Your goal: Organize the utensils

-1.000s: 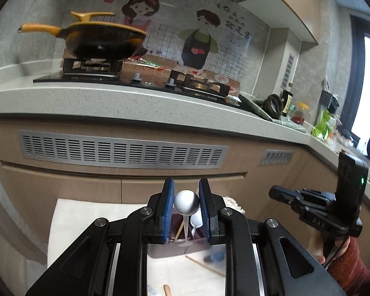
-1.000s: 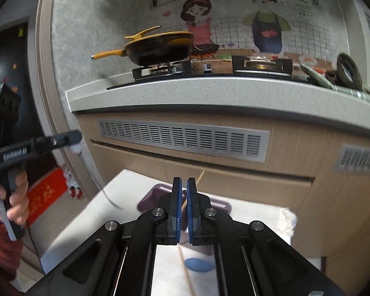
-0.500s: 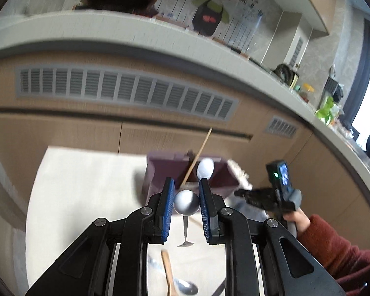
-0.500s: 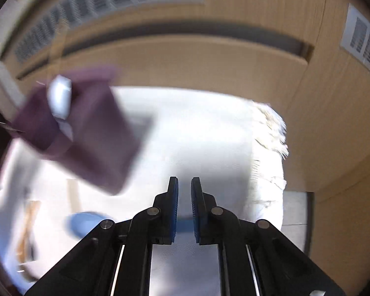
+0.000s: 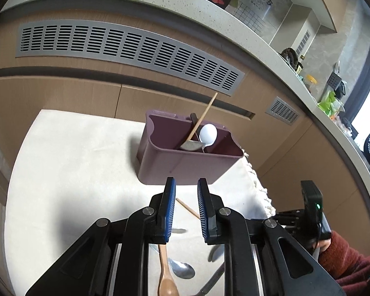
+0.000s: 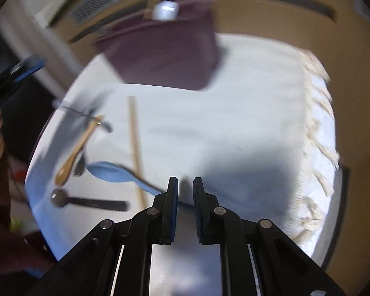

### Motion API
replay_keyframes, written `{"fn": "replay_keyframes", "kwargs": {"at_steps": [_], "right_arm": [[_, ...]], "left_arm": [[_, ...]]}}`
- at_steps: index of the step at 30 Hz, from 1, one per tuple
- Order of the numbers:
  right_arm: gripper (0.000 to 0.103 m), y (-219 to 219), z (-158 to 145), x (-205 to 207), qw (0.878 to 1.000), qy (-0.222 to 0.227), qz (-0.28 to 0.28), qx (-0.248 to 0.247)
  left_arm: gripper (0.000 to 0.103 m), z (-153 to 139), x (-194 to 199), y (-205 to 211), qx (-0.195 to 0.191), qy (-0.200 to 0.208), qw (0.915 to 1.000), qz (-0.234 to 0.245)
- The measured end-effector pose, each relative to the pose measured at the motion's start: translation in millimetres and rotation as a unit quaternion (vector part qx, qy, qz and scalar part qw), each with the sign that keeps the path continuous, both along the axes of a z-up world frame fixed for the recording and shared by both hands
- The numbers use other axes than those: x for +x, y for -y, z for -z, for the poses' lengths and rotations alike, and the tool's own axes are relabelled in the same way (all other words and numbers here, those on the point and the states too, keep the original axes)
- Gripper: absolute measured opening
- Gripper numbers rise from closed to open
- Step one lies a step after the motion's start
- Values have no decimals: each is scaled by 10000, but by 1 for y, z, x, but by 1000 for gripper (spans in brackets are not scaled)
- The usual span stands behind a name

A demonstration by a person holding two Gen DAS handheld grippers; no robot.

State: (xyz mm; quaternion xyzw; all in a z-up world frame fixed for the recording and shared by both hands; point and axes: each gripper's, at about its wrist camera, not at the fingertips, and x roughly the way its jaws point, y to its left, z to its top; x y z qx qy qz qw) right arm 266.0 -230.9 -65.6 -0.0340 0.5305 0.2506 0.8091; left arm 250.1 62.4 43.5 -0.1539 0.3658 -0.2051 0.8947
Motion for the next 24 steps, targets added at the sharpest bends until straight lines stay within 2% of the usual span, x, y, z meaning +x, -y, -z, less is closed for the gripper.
{"fn": "replay_keyframes", "kwargs": {"at_steps": [1, 3, 7, 9, 11, 14, 17, 19, 20, 24], "right_arm": [[15, -11, -3, -7, 9991, 228, -298, -180], [29, -28, -3, -13, 9947, 469, -728, -557], [28, -62, -4, -22, 9800, 698, -1648, -872], [28, -76, -3, -31, 9668, 964, -2087, -1115], [28, -87, 1, -33, 9557, 1152, -2289, -1448], [28, -100, 10, -24, 9453, 1157, -2511, -1730], [29, -106, 13, -18, 9487, 1173, -2510, -1525], [33, -109, 14, -3, 9569, 1136, -2252, -1437], [39, -117, 18, 2, 9616, 1067, -2144, -1342], [50, -114, 22, 31, 9837, 584, -1569, -662]], "left_arm": [[18, 0, -2, 0, 3, 2, 10000, -21], [18, 1, -5, -4, 44, 3, 9999, -106], [18, 12, -8, -18, 139, -205, 9992, -318], [18, 24, -10, -27, 144, -398, 9980, -459], [18, 39, -14, -35, 163, -627, 9963, -568], [18, 63, -21, -44, 110, -978, 9929, -671], [18, 84, -29, -47, 118, -1246, 9894, -738], [18, 93, -32, -47, 160, -1339, 9879, -768], [18, 98, -34, -45, 217, -1376, 9874, -747], [19, 102, -38, -37, 575, -1204, 9894, -573]]}}
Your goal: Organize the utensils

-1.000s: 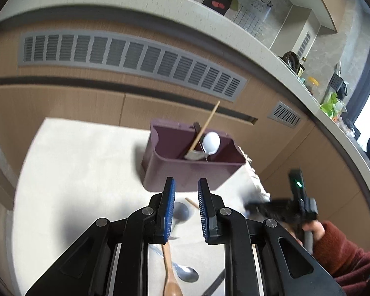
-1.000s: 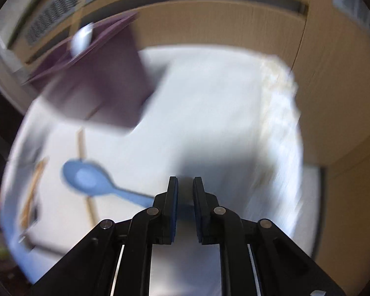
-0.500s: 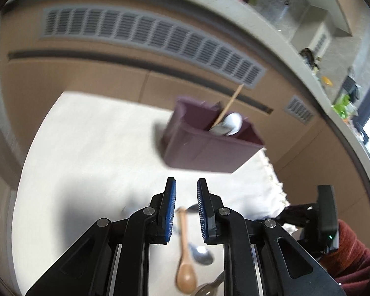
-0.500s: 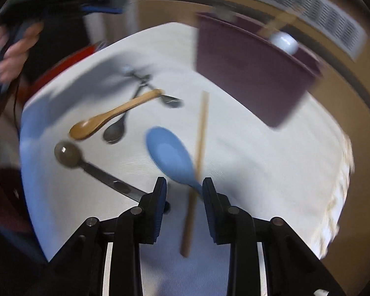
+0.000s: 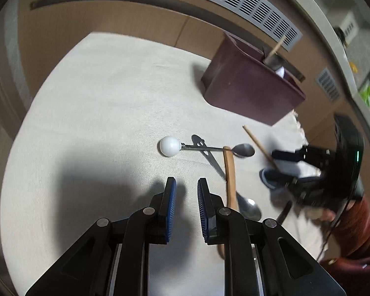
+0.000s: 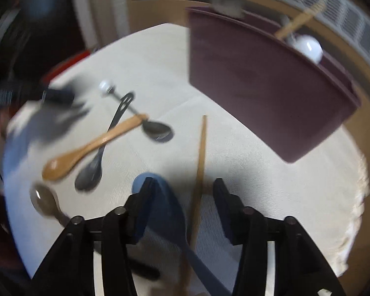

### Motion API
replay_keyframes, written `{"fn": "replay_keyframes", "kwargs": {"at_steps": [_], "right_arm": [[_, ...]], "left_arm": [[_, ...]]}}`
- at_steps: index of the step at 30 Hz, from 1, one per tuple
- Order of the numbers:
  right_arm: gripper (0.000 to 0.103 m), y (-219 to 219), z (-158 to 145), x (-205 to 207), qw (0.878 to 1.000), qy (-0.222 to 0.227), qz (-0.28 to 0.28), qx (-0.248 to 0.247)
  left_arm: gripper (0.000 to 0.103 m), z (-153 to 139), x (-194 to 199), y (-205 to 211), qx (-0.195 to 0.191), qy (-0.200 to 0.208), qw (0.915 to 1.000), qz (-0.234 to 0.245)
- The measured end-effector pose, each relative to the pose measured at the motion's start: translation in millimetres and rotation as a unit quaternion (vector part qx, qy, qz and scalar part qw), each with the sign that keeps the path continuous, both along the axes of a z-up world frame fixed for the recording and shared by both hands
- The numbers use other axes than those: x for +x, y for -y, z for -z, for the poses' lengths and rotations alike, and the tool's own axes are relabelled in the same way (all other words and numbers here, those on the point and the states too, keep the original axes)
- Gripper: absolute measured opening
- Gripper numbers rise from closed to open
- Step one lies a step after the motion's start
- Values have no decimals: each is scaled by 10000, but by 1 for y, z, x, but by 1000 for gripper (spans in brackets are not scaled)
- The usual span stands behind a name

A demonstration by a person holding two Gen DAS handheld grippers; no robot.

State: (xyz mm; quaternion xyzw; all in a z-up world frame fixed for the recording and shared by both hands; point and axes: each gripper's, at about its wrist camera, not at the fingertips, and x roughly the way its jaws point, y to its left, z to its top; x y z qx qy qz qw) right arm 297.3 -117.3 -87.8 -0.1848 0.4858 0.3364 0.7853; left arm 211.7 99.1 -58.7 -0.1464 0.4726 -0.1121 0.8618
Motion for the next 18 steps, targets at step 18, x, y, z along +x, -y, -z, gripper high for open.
{"fn": "replay_keyframes", "kwargs": {"at_steps": [18], "right_arm": [[37, 14, -25, -31, 9974, 503, 514, -72]], "left_arm": [[20, 28, 58, -8, -899, -407, 9872, -1251]]}}
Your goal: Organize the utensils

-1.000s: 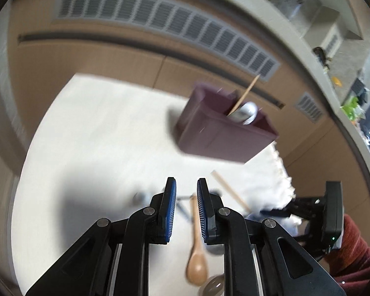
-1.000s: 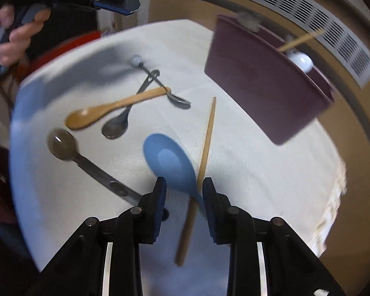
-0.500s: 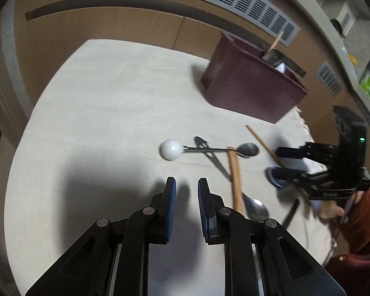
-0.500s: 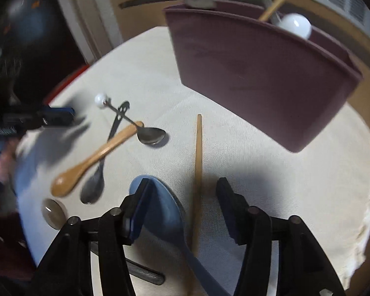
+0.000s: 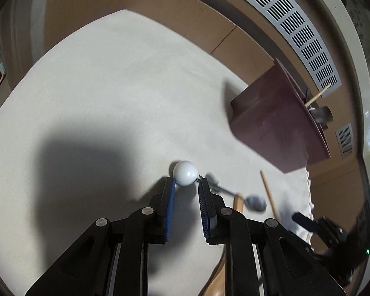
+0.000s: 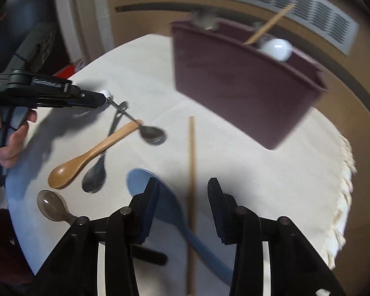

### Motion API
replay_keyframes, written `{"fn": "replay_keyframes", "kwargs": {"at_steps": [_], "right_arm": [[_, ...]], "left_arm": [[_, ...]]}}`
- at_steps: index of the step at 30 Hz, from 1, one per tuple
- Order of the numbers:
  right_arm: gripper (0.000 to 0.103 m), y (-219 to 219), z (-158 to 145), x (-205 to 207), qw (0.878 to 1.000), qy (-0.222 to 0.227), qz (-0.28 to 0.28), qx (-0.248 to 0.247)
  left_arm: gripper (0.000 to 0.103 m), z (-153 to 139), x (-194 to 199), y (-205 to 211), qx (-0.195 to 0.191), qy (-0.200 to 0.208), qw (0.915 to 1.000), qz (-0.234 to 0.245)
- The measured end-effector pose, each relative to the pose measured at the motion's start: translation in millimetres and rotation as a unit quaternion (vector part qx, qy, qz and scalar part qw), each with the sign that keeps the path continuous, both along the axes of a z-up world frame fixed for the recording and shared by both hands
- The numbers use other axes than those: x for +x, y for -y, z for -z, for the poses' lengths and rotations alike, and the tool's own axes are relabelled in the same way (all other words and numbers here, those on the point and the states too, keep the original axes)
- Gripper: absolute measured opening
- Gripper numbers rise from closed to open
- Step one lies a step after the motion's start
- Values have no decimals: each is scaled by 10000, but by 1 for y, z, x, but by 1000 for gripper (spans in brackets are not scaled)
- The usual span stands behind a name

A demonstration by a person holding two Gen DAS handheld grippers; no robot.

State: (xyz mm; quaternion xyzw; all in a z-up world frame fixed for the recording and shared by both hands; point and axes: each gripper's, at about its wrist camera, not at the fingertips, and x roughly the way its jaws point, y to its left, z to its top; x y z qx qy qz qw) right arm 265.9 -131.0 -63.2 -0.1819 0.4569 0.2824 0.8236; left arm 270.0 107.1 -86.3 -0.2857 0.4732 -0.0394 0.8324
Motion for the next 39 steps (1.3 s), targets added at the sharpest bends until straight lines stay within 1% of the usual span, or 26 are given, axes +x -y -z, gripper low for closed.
{"fn": "replay_keyframes", "kwargs": {"at_steps": [3, 6, 7, 8, 9, 10, 12, 13, 15, 17, 18, 19, 21, 23, 24, 26, 29, 31, 32, 33, 34, 35, 36, 37, 39], "right_arm": [[37, 26, -4, 2, 9991, 96, 408, 98], [36, 59, 1, 14, 9947, 8, 1009, 172], [35, 70, 3, 16, 9925, -7, 1211, 157], [31, 83, 4, 13, 9907, -26, 1357, 116], [29, 92, 4, 11, 9892, -78, 1463, 75], [29, 99, 8, 9, 9878, -230, 1536, 73], [29, 103, 9, 0, 9880, -407, 1478, 179], [30, 100, 8, -10, 9897, -402, 1366, 166], [31, 88, 10, -22, 9922, -584, 1078, 219], [29, 72, 6, -41, 9939, -879, 486, 459], [28, 62, 6, -45, 9941, -915, 272, 514], [28, 52, -2, -53, 9955, -783, 52, 538], [30, 37, -13, -62, 9979, -339, -236, 496], [34, 26, -18, -62, 9983, -108, -378, 441], [34, 22, -15, -55, 9984, -135, -332, 432], [34, 19, -7, -40, 9980, -408, -122, 468], [34, 15, 9, -26, 9960, -673, 353, 477], [34, 15, 16, -19, 9935, -741, 584, 636], [34, 11, 18, -17, 9931, -720, 676, 629], [34, 6, 19, -13, 9937, -588, 745, 593], [34, -1, 20, -9, 9950, -443, 754, 483], [34, -8, 20, -5, 9961, -333, 758, 319], [32, -13, 20, -3, 9969, -188, 754, 117], [32, -18, 20, -2, 9974, -47, 721, -39], [31, -16, 15, -2, 9970, 89, 766, -59]], "left_arm": [[21, 0, 20, 17, 112, 82, 9996, 226], [21, -2, 38, 36, 304, 274, 9975, 580], [21, -2, 43, 42, 344, 335, 9961, 743], [21, -3, 46, 48, 407, 390, 9946, 877], [21, -4, 47, 53, 494, 442, 9933, 944], [21, -6, 46, 55, 538, 471, 9926, 980], [21, -9, 41, 57, 600, 534, 9915, 1024], [22, -10, 38, 56, 627, 539, 9916, 998], [22, -13, 31, 49, 659, 521, 9925, 884], [23, -13, 22, 37, 686, 464, 9942, 686], [23, -13, 18, 32, 693, 456, 9948, 597], [24, -14, 14, 25, 689, 455, 9953, 514], [25, -16, 5, 12, 679, 430, 9961, 372], [28, -18, -4, 2, 610, 390, 9971, 234], [30, -18, -7, -1, 585, 368, 9974, 196], [40, -17, -16, -5, 537, 314, 9980, 127], [43, -13, -28, -4, 371, 308, 9988, 127], [44, -12, -30, -1, 362, 349, 9986, 147], [47, -11, -31, 2, 485, 380, 9980, 162], [49, -12, -31, 7, 658, 418, 9968, 178], [52, -13, -31, 12, 842, 466, 9952, 189], [53, -13, -31, 18, 1001, 500, 9935, 203], [53, -14, -31, 22, 1064, 495, 9928, 236], [53, -14, -29, 27, 1067, 463, 9927, 306], [53, -16, -24, 36, 940, 387, 9941, 381]]}}
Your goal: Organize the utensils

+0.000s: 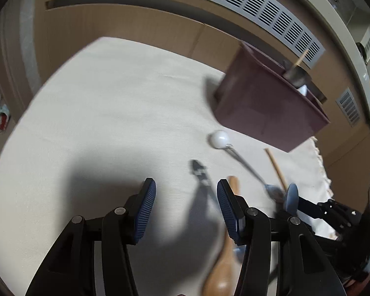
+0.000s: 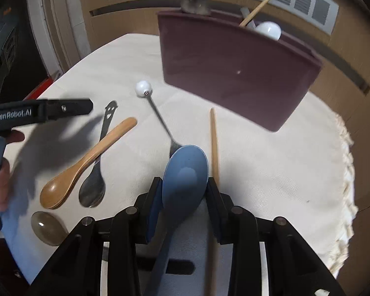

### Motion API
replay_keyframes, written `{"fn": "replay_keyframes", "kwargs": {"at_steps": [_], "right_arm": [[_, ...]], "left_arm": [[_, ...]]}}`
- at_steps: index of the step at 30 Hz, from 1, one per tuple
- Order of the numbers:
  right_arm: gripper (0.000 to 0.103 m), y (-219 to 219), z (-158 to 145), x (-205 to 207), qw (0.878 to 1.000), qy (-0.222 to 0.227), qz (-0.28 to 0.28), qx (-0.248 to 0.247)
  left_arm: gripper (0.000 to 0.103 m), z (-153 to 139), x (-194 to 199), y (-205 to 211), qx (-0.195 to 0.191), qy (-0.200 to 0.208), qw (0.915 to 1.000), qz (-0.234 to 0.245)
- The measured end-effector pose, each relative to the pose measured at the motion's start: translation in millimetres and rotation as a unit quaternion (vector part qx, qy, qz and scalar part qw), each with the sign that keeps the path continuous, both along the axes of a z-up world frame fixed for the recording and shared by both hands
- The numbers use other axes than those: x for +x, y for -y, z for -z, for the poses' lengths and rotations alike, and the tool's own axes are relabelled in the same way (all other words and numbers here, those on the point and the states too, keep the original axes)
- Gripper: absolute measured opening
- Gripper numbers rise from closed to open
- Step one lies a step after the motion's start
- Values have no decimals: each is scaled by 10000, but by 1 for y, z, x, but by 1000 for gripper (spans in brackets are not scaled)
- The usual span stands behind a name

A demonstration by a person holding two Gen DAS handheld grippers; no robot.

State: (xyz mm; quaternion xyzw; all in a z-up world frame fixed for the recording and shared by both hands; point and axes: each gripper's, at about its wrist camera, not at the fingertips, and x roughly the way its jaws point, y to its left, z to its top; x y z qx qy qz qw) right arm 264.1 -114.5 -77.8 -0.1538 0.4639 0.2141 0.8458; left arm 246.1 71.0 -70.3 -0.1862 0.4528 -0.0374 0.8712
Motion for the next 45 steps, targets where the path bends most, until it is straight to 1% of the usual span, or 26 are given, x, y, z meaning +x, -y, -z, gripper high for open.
{"fn": "replay_keyframes", "kwargs": {"at_steps": [3, 5, 6, 8, 10, 12, 13, 15, 16, 17, 19, 20, 22, 26, 28, 31, 34, 36, 37, 39, 41, 42, 43, 44, 45], "right_arm": [[31, 18, -15, -4, 9996, 165, 148, 194], [31, 29, -21, -4, 9987, 229, 333, 297], [31, 31, -21, -3, 9982, 245, 421, 342], [31, 44, -25, -7, 9970, 256, 589, 441], [31, 55, -27, -11, 9956, 289, 733, 497], [31, 63, -29, -16, 9948, 346, 816, 508], [31, 68, -31, -19, 9944, 384, 842, 507], [31, 70, -35, -25, 9940, 480, 858, 484], [31, 68, -34, -23, 9939, 517, 849, 474], [31, 66, -35, -20, 9939, 541, 842, 459], [31, 67, -36, -23, 9938, 579, 836, 455], [31, 66, -37, -22, 9937, 589, 830, 472], [31, 69, -41, -22, 9931, 621, 830, 540], [31, 76, -51, -21, 9906, 732, 886, 746], [31, 79, -56, -20, 9895, 783, 922, 797], [31, 81, -61, -19, 9881, 816, 978, 866], [31, 83, -73, -17, 9854, 848, 1015, 1069], [31, 86, -84, -15, 9823, 980, 1049, 1204], [31, 87, -96, -14, 9796, 1099, 1071, 1295], [31, 88, -117, -12, 9751, 1339, 1059, 1417], [31, 86, -155, -8, 9678, 1809, 991, 1442], [31, 85, -175, -4, 9630, 2062, 988, 1429], [31, 84, -194, 1, 9571, 2303, 1008, 1444], [31, 82, -208, 5, 9519, 2498, 999, 1467], [31, 79, -219, 9, 9474, 2677, 957, 1470]], "left_arm": [[53, -1, 16, 15, -291, -120, 9995, -92], [52, 3, 35, 25, -462, -253, 9980, -359], [52, 3, 41, 27, -463, -266, 9975, -466], [47, 6, 58, 35, -190, -298, 9968, -715], [47, 4, 70, 45, 122, -254, 9962, -821], [41, 5, 76, 53, 219, -270, 9968, -719], [37, 6, 77, 56, 281, -274, 9967, -711], [31, 6, 78, 61, 402, -224, 9966, -690], [25, 6, 77, 63, 426, -203, 9967, -656], [23, 7, 75, 64, 441, -185, 9971, -590], [23, 6, 75, 63, 398, -136, 9980, -480], [22, 4, 70, 61, 297, -57, 9988, -376], [22, -2, 57, 58, 290, 141, 9993, -179], [22, -26, 17, 54, 587, 751, 9951, 277], [22, -38, 4, 52, 683, 973, 9921, 408], [22, -60, -16, 51, 914, 1361, 9849, 554], [22, -88, -30, 50, 1141, 1793, 9744, 734], [22, -110, -33, 50, 1275, 2111, 9657, 818], [22, -121, -36, 48, 1308, 2270, 9613, 854], [22, -157, -36, 46, 1367, 2662, 9491, 981], [22, -198, -31, 42, 1466, 3100, 9338, 1019], [22, -212, -27, 42, 1559, 3236, 9276, 1029], [22, -228, -20, 44, 1690, 3434, 9183, 1007], [22, -245, -11, 48, 1962, 3650, 9045, 1011], [23, -253, -1, 52, 2182, 3724, 8962, 1024]]}}
